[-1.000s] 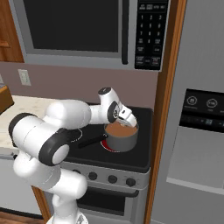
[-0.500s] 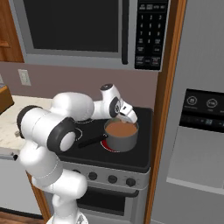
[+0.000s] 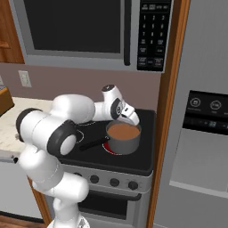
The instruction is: Pick up the sugar cube(s) and place them in the saucepan with hot chocolate.
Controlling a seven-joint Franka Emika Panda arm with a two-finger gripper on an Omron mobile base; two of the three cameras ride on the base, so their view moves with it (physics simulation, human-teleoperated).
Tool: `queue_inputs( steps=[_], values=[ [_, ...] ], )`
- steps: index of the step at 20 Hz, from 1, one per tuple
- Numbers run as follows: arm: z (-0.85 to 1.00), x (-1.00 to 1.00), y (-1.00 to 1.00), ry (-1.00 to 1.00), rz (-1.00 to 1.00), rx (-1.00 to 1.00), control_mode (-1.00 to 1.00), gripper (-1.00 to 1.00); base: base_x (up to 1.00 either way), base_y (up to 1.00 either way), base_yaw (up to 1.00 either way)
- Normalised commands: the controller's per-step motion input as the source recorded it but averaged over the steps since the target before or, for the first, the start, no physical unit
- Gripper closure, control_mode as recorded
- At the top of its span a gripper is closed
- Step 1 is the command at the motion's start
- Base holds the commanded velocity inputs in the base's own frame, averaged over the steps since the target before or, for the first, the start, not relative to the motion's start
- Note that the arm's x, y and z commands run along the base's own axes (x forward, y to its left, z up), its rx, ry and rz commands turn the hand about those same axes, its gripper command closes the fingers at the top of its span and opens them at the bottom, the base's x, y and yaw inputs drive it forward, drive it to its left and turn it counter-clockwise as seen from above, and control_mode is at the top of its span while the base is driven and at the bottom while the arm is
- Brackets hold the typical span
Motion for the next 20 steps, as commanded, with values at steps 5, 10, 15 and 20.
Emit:
queue_inputs(
  steps=[5, 10, 15, 20],
  values=[
    [0.00, -0.28, 0.38, -0.07, 0.00, 0.00, -1.00, -1.00, 0.00, 0.00, 0.00],
    [0.07, -0.78, 0.74, -0.15, 0.05, 0.00, -1.00, -1.00, 0.00, 0.00, 0.00],
    [0.72, -0.49, 0.98, -0.30, 0.17, -0.02, -1.00, -1.00, 0.00, 0.00, 0.00],
    [0.70, -0.38, 0.91, -0.12, 0.42, 0.01, -1.00, -1.00, 0.00, 0.00, 0.00]
  ],
)
